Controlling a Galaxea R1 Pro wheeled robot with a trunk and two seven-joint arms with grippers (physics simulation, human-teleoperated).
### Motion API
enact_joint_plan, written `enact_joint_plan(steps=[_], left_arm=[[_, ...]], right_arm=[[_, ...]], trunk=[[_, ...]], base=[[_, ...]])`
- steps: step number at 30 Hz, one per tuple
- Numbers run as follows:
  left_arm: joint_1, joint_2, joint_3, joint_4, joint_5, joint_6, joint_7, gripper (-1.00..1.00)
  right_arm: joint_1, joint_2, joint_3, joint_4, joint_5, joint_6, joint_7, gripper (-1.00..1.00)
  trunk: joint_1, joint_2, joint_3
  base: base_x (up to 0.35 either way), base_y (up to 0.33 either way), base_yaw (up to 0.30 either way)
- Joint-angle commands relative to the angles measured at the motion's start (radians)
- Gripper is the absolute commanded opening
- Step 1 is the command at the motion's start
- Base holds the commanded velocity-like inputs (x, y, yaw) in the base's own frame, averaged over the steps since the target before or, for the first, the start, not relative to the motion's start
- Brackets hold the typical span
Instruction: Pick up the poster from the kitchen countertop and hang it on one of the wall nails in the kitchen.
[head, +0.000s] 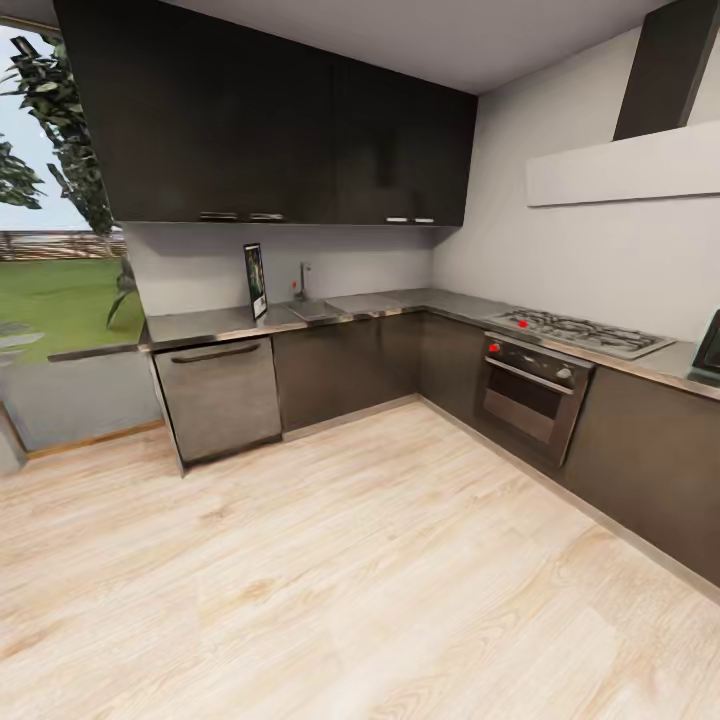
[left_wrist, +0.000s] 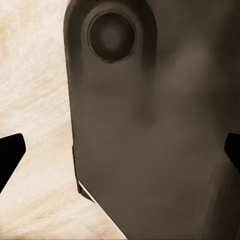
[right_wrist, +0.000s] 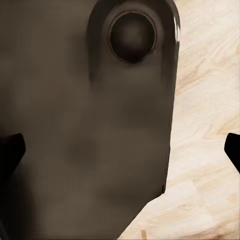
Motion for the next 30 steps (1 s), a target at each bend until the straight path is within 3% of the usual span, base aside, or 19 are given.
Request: enact_joint_plan(steps=[1,6,24,30], left_arm=[[0.0,0.0,0.0,0.0,0.0,0.0,0.0,1.0],[0.018,-0.027,-0.001,-0.024,0.002,-0.005,-0.004,1.0],[0.022,-0.031,0.0,-0.03,0.002,-0.004,-0.004,1.0],[0.033,-0.009,0.007,-0.064,-0.003,-0.003,0.0,1.0]], right_arm=[[0.0,0.0,0.0,0.0,0.0,0.0,0.0,1.0],[-0.017,-0.006,-0.003,-0.009,-0.003,-0.003,0.0,1.0],[-0.023,-0.006,-0.003,-0.013,-0.003,-0.004,0.0,1.0],[-0.057,-0.008,0.0,-0.047,-0.001,-0.038,0.0,1.0]], trunk=[[0.0,0.0,0.0],[0.0,0.0,0.0],[0.0,0.0,0.0],[0.0,0.0,0.0]], base=[[0.0,0.0,0.0],[0.0,0.0,0.0],[0.0,0.0,0.0],[0.0,0.0,0.0]])
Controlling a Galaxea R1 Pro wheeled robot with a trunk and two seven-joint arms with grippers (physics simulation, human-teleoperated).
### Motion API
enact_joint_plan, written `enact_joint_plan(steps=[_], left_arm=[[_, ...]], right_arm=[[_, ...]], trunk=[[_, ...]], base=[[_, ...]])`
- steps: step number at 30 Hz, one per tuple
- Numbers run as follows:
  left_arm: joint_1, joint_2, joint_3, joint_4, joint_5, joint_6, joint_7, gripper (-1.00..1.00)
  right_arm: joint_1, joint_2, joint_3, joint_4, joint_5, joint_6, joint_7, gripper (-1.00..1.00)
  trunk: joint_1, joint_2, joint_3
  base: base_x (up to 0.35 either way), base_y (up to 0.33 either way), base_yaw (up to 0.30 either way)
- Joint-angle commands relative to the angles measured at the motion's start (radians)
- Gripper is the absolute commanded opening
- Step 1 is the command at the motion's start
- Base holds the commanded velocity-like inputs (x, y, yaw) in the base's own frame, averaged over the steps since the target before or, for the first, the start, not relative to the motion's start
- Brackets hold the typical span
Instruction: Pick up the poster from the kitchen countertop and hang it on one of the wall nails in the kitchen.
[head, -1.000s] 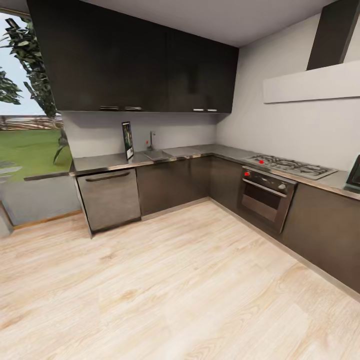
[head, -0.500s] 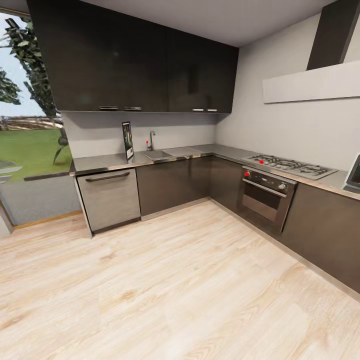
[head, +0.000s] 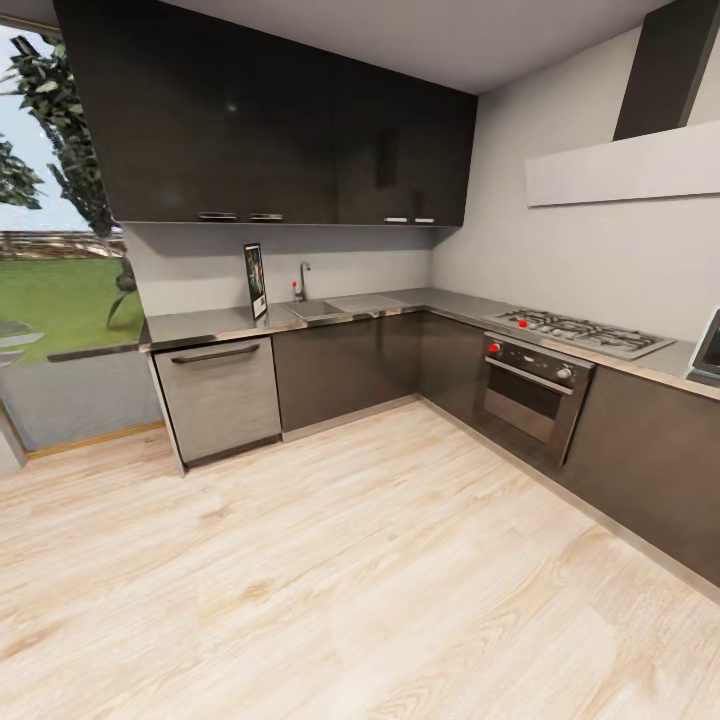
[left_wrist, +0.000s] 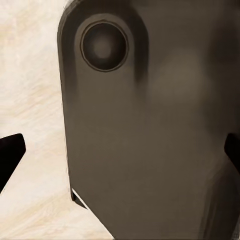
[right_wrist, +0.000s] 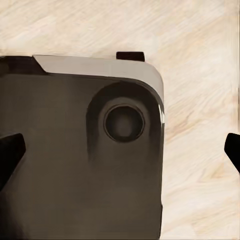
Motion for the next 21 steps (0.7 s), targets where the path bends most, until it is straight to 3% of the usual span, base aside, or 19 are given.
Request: enact_joint_plan(steps=[1,2,3,9,12,15,21], left_arm=[[0.001,0.002,0.001,-0.008,-0.001,0.0,0.0,1.0],[0.001,0.004,0.001,-0.013,-0.001,0.0,0.0,1.0],[0.002,0.008,0.001,-0.588,-0.001,0.0,0.0,1.0],[0.002,0.022,0.015,-0.697,0.0,-0.001,0.001,1.0],[0.002,0.025,0.022,-0.705,0.0,-0.001,0.002,1.0],[0.002,0.026,0.057,-0.708,0.001,-0.002,0.0,1.0],[0.002,0.027,0.088,-0.707,0.001,-0.002,-0.003,1.0]], right_arm=[[-0.006,0.0,0.0,-0.005,0.0,-0.009,0.0,1.0],[-0.012,-0.001,-0.001,-0.011,0.001,-0.015,0.0,1.0],[-0.034,-0.003,-0.002,-0.43,0.002,-0.155,0.0,1.0],[-0.034,-0.028,-0.001,-0.494,0.003,-0.165,-0.002,1.0],[-0.032,-0.037,-0.001,-0.498,0.004,-0.166,-0.003,1.0],[-0.031,-0.045,0.001,-0.5,0.006,-0.166,-0.004,1.0],[-0.031,-0.047,0.001,-0.501,0.008,-0.167,-0.005,1.0]], trunk=[[0.0,0.0,-0.001],[0.0,0.0,-0.001],[0.0,0.0,-0.001],[0.0,0.0,-0.001],[0.0,0.0,-0.001],[0.0,0.0,-0.001],[0.0,0.0,-0.001]], base=[[0.0,0.0,0.0],[0.0,0.0,0.0],[0.0,0.0,0.0],[0.0,0.0,0.0],[0.0,0.0,0.0],[0.0,0.0,0.0],[0.041,0.0,0.0]])
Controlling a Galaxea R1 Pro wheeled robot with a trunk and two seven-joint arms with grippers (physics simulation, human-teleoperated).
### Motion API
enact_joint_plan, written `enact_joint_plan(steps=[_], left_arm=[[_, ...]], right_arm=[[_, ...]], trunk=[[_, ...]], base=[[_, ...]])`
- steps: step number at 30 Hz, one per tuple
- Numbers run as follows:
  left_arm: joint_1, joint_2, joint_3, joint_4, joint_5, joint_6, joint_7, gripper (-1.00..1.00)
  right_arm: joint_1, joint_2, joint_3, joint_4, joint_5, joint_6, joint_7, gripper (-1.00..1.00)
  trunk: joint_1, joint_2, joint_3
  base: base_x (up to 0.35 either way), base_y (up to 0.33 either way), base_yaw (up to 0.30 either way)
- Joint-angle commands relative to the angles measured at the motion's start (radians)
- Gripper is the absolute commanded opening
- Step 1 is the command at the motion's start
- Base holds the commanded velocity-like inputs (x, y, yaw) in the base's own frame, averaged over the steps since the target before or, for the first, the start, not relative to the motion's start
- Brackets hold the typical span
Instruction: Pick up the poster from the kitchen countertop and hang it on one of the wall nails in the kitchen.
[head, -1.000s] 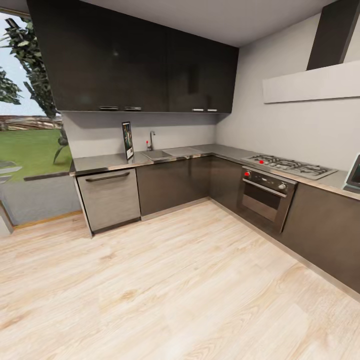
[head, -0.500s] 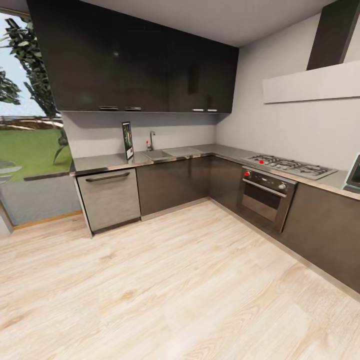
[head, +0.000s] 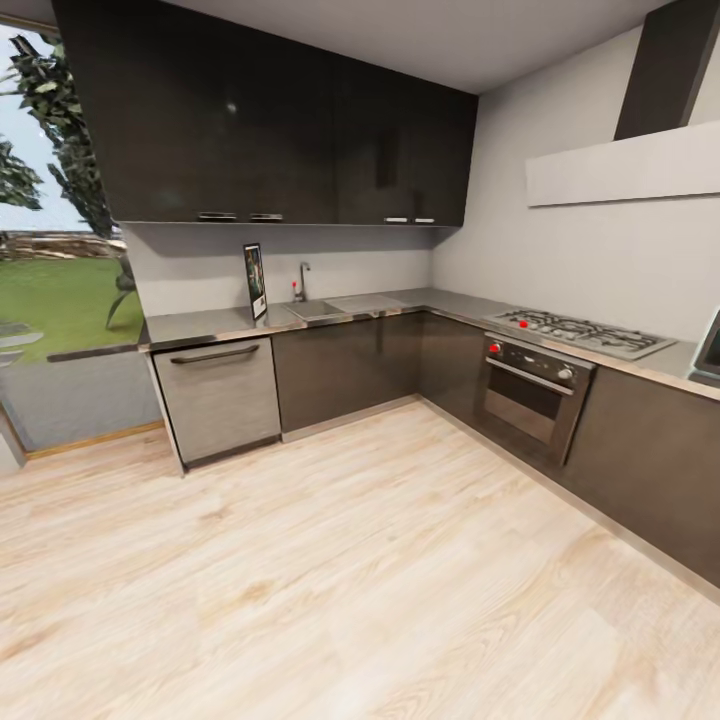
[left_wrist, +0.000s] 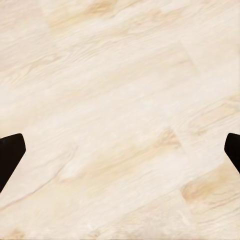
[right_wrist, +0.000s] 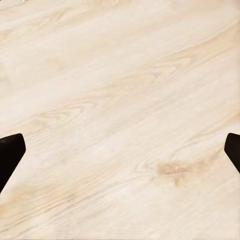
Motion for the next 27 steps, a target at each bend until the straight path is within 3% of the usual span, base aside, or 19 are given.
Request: enact_joint_plan(steps=[1,4,16,27], left_arm=[[0.0,0.0,0.001,-0.001,0.0,0.0,-0.001,1.0],[0.0,0.0,0.003,0.0,0.0,0.0,-0.001,1.0],[0.0,0.0,0.006,0.002,-0.001,0.0,-0.002,1.0],[0.0,0.0,0.02,0.003,-0.001,0.0,-0.002,1.0]], right_arm=[[0.0,0.0,0.0,0.001,0.001,-0.003,0.0,1.0],[0.0,0.0,0.0,0.001,0.002,-0.003,0.0,1.0],[0.0,0.001,0.001,0.002,0.001,-0.003,0.0,1.0],[0.0,-0.002,0.003,0.003,0.003,-0.003,0.0,1.0]], trunk=[[0.0,0.0,-0.001],[0.0,0.0,-0.001],[0.0,0.0,-0.001],[0.0,0.0,-0.001]], base=[[0.208,0.0,0.0],[0.302,0.0,0.0],[0.333,0.0,0.249],[0.334,0.0,0.035]])
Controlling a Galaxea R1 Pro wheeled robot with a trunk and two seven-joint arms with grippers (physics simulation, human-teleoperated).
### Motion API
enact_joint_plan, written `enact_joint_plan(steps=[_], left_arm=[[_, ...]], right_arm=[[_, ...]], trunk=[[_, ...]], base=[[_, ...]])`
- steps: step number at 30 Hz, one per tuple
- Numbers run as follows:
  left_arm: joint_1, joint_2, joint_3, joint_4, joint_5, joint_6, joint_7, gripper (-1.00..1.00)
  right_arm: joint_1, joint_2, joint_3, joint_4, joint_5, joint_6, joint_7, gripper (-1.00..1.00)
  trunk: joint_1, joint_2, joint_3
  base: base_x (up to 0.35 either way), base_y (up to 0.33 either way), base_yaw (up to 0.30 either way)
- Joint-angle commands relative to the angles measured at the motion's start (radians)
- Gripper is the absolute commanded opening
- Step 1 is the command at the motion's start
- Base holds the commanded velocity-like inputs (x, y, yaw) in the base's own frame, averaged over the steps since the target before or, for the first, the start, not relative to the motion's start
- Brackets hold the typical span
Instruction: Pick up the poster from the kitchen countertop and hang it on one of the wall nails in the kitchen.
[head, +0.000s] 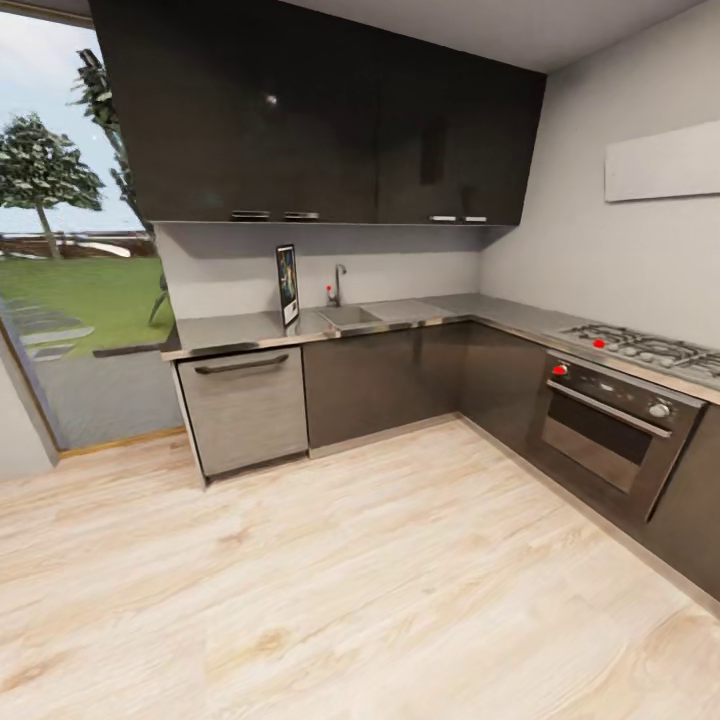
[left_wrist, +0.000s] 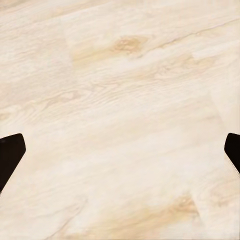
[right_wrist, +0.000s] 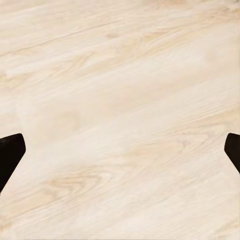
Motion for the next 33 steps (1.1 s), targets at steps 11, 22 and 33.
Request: enact_joint_plan(steps=[11,22,33], left_arm=[[0.0,0.0,0.001,0.0,-0.001,0.0,0.0,1.0],[0.0,0.0,0.004,0.001,-0.001,0.0,0.0,1.0],[0.0,0.0,0.004,0.003,-0.001,0.0,0.0,1.0]], right_arm=[[0.0,0.001,0.001,0.001,0.001,-0.003,-0.001,1.0],[0.0,0.001,0.001,0.0,0.001,-0.003,-0.001,1.0],[0.0,0.001,0.001,0.001,0.001,-0.003,-0.001,1.0]], trunk=[[0.001,0.0,-0.001],[0.001,0.0,-0.001],[0.001,0.0,-0.001]], base=[[0.335,0.0,0.001],[0.335,0.0,0.092],[0.336,0.0,0.283]])
